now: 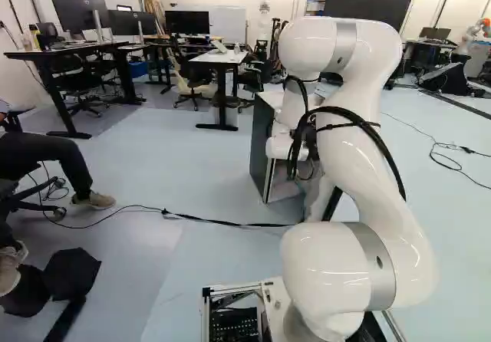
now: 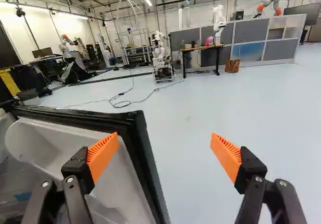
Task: Open the fridge door
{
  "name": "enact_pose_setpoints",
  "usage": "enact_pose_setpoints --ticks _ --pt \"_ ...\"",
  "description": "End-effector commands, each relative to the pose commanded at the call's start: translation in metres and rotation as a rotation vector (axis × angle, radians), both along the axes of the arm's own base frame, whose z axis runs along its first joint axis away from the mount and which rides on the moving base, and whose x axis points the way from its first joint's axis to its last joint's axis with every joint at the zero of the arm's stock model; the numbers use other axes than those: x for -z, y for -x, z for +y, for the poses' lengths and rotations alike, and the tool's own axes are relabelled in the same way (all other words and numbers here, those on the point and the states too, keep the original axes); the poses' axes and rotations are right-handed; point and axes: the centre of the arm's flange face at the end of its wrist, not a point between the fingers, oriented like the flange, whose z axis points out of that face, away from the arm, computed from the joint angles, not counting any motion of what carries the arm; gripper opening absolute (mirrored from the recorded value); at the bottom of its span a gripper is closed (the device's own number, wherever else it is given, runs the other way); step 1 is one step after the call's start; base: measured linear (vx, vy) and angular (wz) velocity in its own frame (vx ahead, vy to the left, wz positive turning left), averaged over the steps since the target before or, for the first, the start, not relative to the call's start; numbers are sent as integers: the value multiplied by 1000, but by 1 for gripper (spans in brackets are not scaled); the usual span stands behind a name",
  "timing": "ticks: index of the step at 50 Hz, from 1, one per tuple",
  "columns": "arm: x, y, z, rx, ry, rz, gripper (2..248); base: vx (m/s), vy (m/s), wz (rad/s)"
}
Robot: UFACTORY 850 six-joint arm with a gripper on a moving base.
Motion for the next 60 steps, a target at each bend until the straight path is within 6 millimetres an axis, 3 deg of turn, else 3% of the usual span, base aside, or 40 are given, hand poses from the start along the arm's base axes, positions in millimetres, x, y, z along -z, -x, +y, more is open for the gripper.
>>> enact_pose_setpoints --ticks 14,24,60 --pt "0 1 11 -24 0 7 247 0 0 0" --pt "0 -13 15 -35 2 -12 247 0 0 0" --pt "0 -52 -60 99 15 -110 247 0 0 0"
